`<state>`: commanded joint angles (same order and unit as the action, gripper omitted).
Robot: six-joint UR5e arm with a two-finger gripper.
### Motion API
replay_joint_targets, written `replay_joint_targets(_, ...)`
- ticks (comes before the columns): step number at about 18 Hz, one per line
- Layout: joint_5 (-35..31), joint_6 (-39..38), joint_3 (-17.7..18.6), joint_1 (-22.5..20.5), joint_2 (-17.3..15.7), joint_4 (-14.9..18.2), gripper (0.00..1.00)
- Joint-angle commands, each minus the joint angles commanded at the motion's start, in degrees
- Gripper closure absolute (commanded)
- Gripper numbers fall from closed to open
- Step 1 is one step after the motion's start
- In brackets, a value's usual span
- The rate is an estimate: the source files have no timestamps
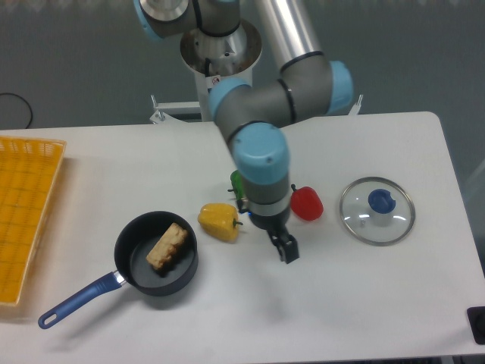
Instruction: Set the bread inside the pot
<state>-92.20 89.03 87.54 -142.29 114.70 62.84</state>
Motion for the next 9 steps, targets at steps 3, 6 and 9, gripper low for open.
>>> replay_joint_targets(3,-0.17,2.54,-0.18,-1.67,0.17,0.09,0.0)
replay_joint_targets(6,-0.35,3.43,0.08,-3.68,0.18,0.35,0.0)
replay_joint_targets(9,-0.35,5.97,0.35,-4.39,0.17,0.35,0.0)
